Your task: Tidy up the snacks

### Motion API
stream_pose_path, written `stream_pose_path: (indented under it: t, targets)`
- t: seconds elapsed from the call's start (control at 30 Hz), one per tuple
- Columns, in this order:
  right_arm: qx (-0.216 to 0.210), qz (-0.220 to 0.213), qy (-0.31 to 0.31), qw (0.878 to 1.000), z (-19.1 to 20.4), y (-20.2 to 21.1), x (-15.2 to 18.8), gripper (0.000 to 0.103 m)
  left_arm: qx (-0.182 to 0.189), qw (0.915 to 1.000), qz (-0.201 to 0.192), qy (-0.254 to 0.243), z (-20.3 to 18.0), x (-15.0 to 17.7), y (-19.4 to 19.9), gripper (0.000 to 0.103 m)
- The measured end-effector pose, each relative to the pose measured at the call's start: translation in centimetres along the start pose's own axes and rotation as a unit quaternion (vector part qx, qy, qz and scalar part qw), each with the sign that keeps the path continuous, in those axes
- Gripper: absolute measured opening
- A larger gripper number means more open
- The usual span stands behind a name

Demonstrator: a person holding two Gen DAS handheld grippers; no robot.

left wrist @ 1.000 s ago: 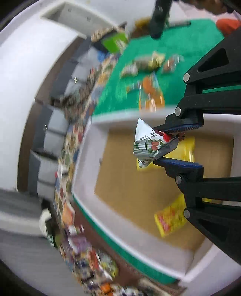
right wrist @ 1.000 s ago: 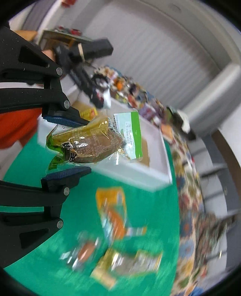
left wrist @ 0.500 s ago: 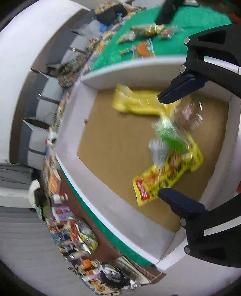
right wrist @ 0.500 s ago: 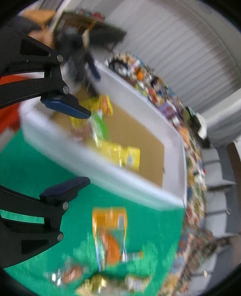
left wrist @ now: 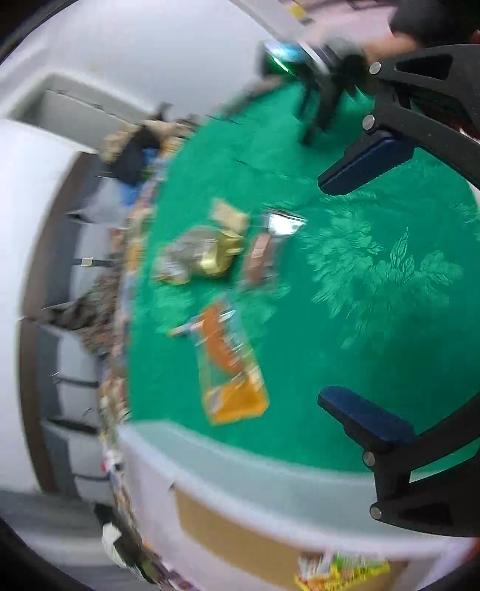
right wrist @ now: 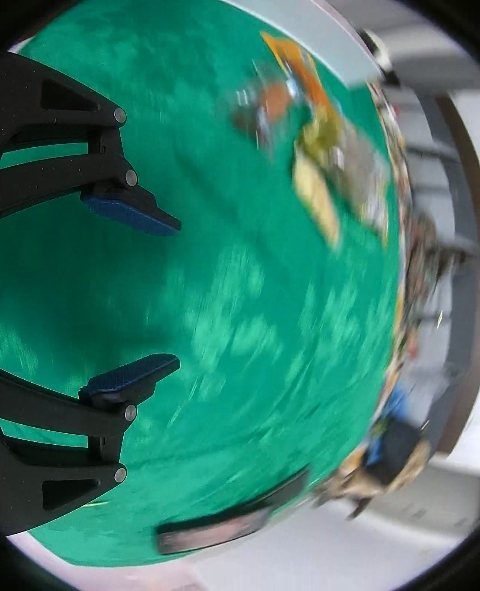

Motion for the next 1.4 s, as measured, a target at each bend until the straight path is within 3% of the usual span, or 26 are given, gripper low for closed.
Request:
stream_pose_path:
  t: [0.07,0.17,0.37,0.57,1.4]
  targets:
    - [0.004,0.007,-0.027,1.000,-1.9,-0.8,-0.7,0.070,-0.023,0.9993,0.028,-0.011,-0.8,0.2,-3.9,0.102]
    - [0.009,0.006,-0.046,0.999,-2.9,-1.6,-2.1,0.070,-0.056,0.9974,0.041,-0.020,-0.9,0.0,-7.1,0.102]
    - [0.000,-0.012,-0.059,0.998,-2.9,-3.4,-3.5,0.078,-0.083,0.9946,0.060,-0.018,0.6,0.4,-10.9,0.102]
    - [-0.010,-0.022,-0.056,0.998,-2.8,-3.2,-2.6,0.084,-0.093,0.9946,0.038,-0.029,0.8,0.9,-11.6,0.103]
    - [-0.011,-0.022,-0.055,0.998,-2.9,-3.2,-2.5,0.086,-0.092,0.9947,0.037,-0.027,0.8,0.8,-11.4,0.103]
Point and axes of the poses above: each gripper's, at about its wrist camera, not at the fingertips, and y roughly against the way its jaws point, z to its left, x to its underside, the point moved 3 cm from there along -y, roughly the way its jaws point, and after that the axes turned 10 degrees about -y, right-handed, at the moved point
